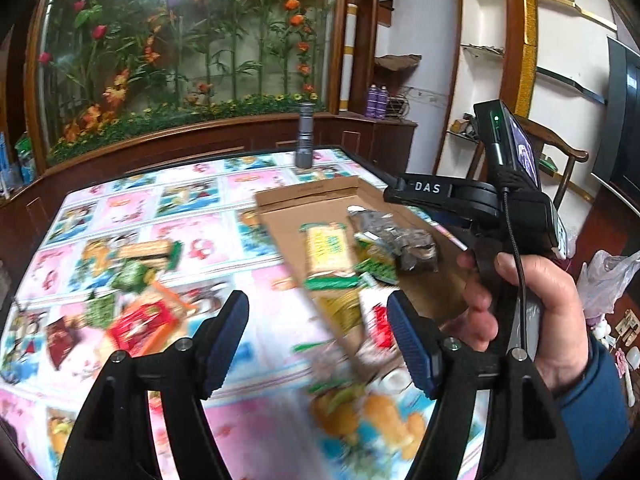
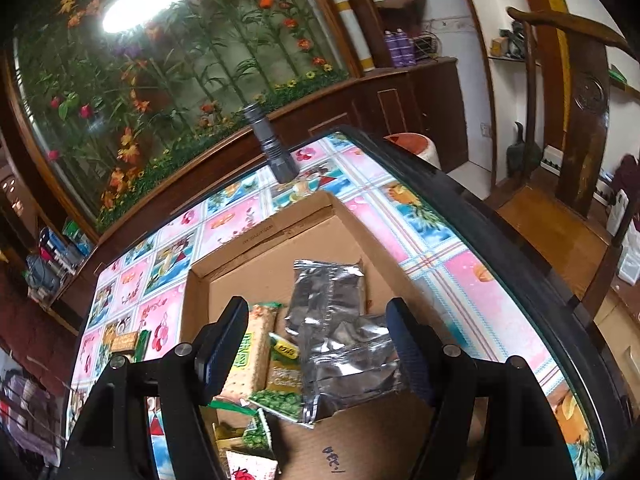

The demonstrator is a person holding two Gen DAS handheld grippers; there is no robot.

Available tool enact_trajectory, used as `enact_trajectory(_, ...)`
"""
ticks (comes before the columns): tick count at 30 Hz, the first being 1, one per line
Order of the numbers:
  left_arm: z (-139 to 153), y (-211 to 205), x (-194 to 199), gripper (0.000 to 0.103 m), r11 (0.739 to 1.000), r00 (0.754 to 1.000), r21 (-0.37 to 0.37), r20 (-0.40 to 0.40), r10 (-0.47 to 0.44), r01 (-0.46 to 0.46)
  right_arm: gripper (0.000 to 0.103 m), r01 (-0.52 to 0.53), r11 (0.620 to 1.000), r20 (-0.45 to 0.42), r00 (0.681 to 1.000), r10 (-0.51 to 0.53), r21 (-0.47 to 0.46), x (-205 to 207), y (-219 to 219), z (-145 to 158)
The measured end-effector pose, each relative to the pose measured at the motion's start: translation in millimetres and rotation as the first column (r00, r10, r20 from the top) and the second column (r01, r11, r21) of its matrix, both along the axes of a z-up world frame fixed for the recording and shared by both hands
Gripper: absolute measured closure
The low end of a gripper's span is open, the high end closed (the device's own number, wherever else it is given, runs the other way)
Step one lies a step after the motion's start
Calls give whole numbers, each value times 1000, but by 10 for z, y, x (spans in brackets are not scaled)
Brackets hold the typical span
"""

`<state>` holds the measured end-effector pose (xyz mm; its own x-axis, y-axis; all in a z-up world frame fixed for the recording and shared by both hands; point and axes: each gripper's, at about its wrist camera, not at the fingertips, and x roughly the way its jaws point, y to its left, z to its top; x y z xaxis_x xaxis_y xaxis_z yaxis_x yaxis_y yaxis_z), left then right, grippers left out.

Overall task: Organize snacks
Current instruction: 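Withdraw both tools from the box back over the snack pile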

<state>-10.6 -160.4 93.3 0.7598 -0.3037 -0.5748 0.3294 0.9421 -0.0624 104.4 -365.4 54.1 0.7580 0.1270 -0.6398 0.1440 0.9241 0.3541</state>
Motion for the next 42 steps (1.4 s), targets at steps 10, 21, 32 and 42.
enact_trajectory(10,35,950,-371,32,989,990,33,-1,143,-143,28,-277,944,86,951,295,-181,-169,882,73)
enact_trajectory(21,-212,1702,-411,30,965,962,20,-67,264,-263,28,-439,888,50,892,449,-138,-342,1576,76)
enact_trajectory(32,-384,2208,-185,30,947,936,58,-148,320,-315,38,-525,851,40,850,525,-14,-351,2108,-97)
enact_trajectory(42,-568,2440,728,30,933,909,136,-218,356,-333,38,-518,855,70,853,517,-6,-356,2018,-41)
